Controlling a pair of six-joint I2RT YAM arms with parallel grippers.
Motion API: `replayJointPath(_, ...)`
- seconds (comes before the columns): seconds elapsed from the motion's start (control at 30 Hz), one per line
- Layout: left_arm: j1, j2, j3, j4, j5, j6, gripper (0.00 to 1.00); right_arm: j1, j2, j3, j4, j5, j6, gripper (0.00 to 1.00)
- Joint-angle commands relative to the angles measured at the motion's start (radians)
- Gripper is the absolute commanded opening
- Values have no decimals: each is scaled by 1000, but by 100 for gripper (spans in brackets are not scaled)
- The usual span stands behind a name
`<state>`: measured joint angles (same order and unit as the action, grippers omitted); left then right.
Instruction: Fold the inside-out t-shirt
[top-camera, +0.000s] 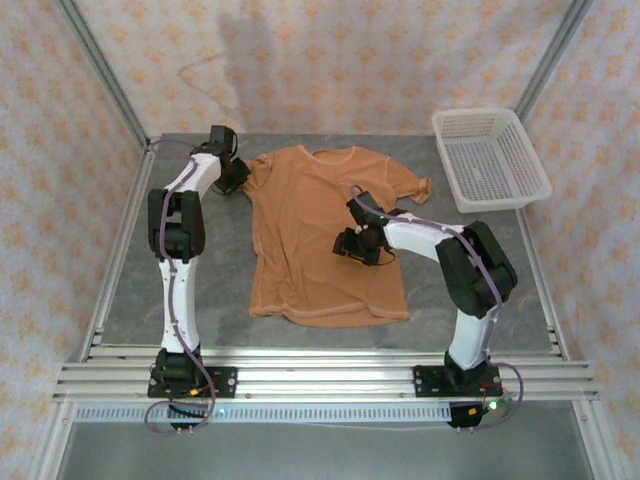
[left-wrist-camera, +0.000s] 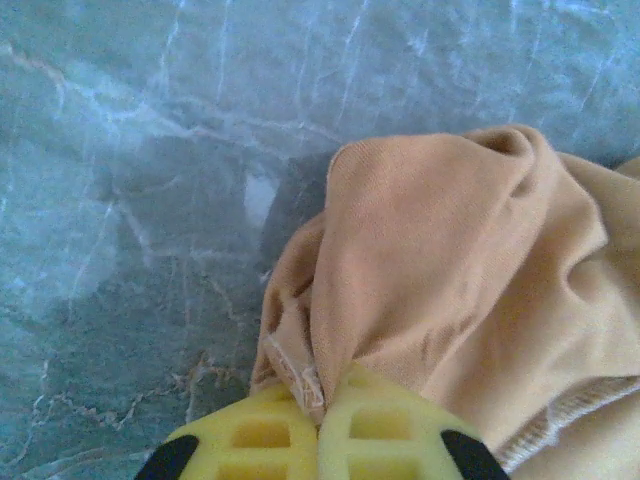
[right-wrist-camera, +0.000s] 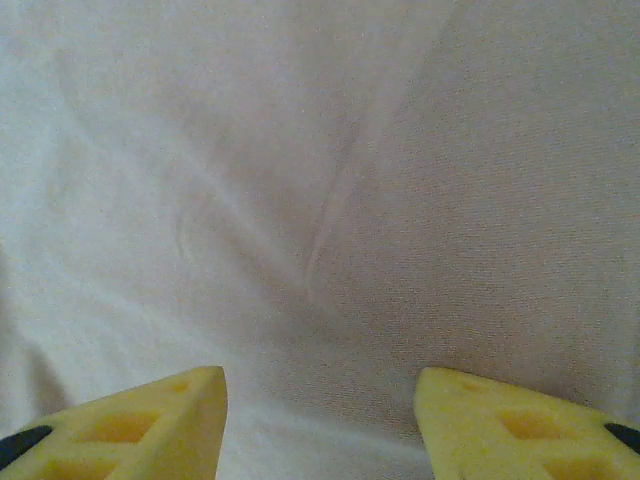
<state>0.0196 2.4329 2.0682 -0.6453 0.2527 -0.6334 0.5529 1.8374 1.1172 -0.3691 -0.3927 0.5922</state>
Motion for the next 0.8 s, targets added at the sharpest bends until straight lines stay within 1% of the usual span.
replayJointPath(0.0, 9, -13, 137, -187, -62, 55, 0, -3, 27, -77, -55, 126, 43, 53)
replayJointPath(0.07, 9, -70, 159, -225, -150, 93, 0, -3, 36, -83, -70, 160, 53, 52)
replayJointPath(0.17, 7, -182, 94, -222, -322, 171, 0, -7, 49, -76, -89, 187, 57, 52)
replayJointPath(0.27, 7, -251, -3, -204, -457, 209, 13, -5, 60, -62, -93, 169, 54, 52)
replayJointPath(0.37, 8, -236, -21, -257, -571, 212, 26, 0, 55, -40, -101, 136, 38, 52)
replayJointPath(0.4, 8, -219, -12, -289, -629, 206, 29, 4, 49, -33, -108, 131, 31, 51)
replayJointPath(0.43, 8, -201, 0, -320, -685, 192, 35, 5, 41, -23, -118, 131, 23, 51)
replayJointPath(0.47, 8, -182, 19, -362, -746, 174, 62, 8, 30, -13, -131, 127, 13, 51)
replayJointPath(0.5, 7, -162, 41, -398, -796, 154, 84, 10, 17, -5, -145, 123, 1, 52)
replayJointPath(0.53, 6, -151, 50, -412, -809, 147, 99, 14, 4, 2, -157, 121, -13, 53)
replayJointPath(0.63, 0, -160, 22, -384, -753, 149, 100, 26, -41, 22, -199, 123, -52, 55)
replayJointPath(0.7, -19, -192, -9, -374, -713, 143, 100, 30, -83, 26, -235, 128, -65, 56)
replayJointPath(0.73, -32, -219, -38, -359, -684, 143, 99, 33, -104, 26, -255, 135, -71, 56)
replayJointPath(0.77, -52, -258, -89, -333, -640, 147, 96, 39, -141, 21, -281, 149, -79, 57)
